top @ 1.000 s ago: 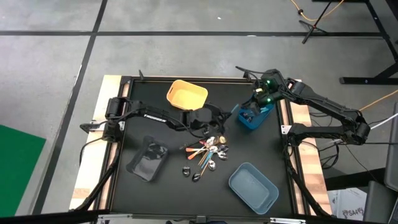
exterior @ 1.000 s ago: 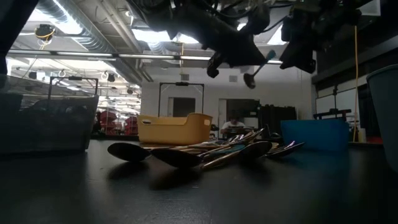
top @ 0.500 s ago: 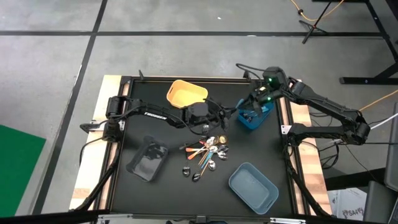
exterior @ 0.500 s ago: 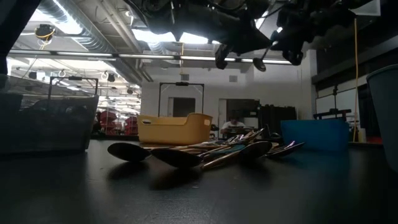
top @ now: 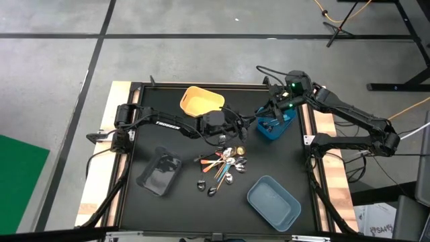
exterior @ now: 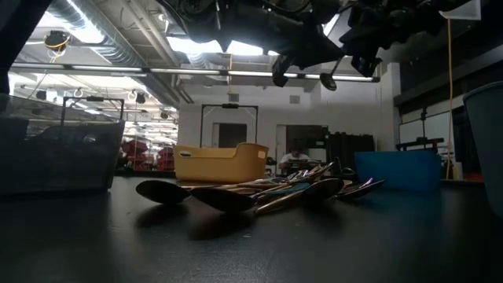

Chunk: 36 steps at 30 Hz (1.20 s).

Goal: Sort silverware by color (type)
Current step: Put the light blue spoon into the blue bin

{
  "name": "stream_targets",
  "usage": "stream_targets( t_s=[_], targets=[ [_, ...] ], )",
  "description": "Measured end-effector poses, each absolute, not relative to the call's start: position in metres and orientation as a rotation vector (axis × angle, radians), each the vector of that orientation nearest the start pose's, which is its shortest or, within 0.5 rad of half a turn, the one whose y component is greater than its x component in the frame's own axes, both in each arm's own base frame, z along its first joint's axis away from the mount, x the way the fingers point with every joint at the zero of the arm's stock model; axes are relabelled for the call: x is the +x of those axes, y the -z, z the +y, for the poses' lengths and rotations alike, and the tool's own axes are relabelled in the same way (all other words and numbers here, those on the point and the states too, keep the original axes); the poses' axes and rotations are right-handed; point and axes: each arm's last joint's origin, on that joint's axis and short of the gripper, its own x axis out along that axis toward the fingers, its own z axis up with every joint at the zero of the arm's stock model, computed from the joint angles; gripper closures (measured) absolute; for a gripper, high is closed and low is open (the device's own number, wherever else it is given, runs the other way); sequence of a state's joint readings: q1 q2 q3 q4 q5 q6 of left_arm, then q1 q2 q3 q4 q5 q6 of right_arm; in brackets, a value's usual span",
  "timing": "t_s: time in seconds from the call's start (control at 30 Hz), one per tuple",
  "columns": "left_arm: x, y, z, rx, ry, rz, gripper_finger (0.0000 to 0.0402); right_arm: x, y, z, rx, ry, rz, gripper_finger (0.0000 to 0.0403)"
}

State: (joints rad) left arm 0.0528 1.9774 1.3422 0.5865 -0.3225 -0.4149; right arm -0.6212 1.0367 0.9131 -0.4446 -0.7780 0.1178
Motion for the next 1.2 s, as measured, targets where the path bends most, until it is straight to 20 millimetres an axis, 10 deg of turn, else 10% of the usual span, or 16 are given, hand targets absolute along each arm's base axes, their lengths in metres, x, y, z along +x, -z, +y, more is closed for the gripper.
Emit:
stream_targets(
  t_s=[1.2],
  targets=[
    [0.4503,-0.2426,0.0374,-0.398,-0.447,-0.028,0.0350,0.1829,-0.3116,-0.1086,0.498,-0.032,0.456,0.0402]
  ],
)
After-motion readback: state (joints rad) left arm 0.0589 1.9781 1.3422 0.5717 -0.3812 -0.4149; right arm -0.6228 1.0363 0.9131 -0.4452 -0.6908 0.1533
